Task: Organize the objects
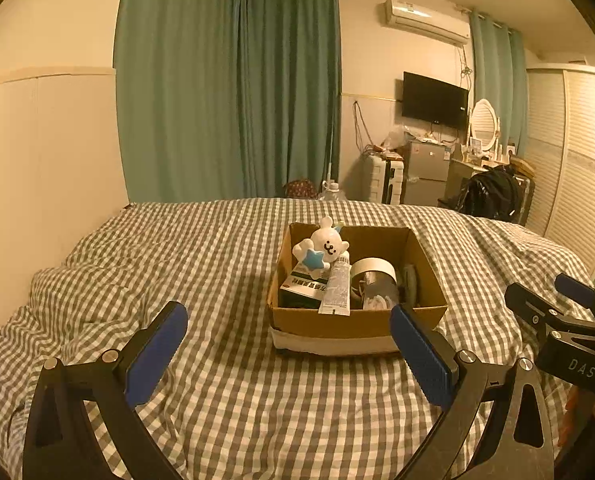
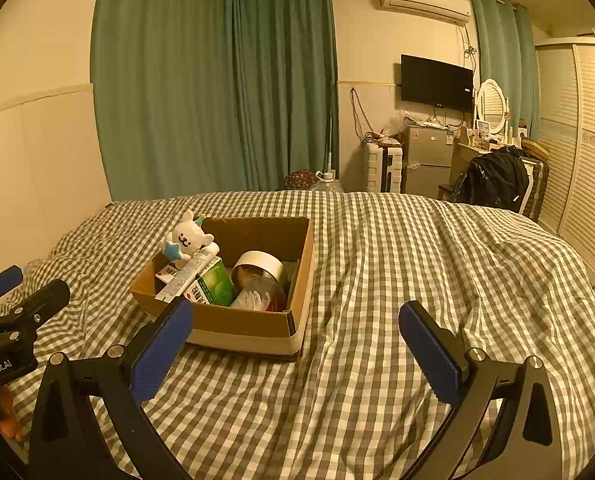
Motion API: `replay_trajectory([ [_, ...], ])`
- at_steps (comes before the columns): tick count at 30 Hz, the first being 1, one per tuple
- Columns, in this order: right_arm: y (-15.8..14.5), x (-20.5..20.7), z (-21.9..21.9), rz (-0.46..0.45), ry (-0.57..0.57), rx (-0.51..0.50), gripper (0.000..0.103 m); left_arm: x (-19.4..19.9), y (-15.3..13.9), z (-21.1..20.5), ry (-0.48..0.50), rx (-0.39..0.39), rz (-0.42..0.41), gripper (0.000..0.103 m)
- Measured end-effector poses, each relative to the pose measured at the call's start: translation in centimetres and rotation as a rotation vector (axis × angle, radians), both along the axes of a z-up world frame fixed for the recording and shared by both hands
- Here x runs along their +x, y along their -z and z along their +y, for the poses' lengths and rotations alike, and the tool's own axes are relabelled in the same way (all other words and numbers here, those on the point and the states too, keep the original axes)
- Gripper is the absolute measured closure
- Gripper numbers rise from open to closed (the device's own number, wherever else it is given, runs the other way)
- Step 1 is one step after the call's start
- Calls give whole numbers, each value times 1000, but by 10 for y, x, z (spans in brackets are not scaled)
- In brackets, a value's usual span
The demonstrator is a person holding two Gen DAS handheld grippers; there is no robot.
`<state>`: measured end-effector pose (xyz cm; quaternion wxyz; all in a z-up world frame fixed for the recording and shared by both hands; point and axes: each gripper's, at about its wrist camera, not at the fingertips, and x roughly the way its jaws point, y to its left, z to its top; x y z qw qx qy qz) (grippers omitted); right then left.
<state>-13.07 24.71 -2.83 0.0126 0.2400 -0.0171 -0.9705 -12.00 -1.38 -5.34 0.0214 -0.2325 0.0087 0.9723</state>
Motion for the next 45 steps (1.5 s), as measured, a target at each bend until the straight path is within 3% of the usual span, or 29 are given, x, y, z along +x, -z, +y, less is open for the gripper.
replay_trajectory([
  [45, 0, 1, -8, -23, -15, -2, 0, 3, 1, -1, 10, -19, 14, 0],
])
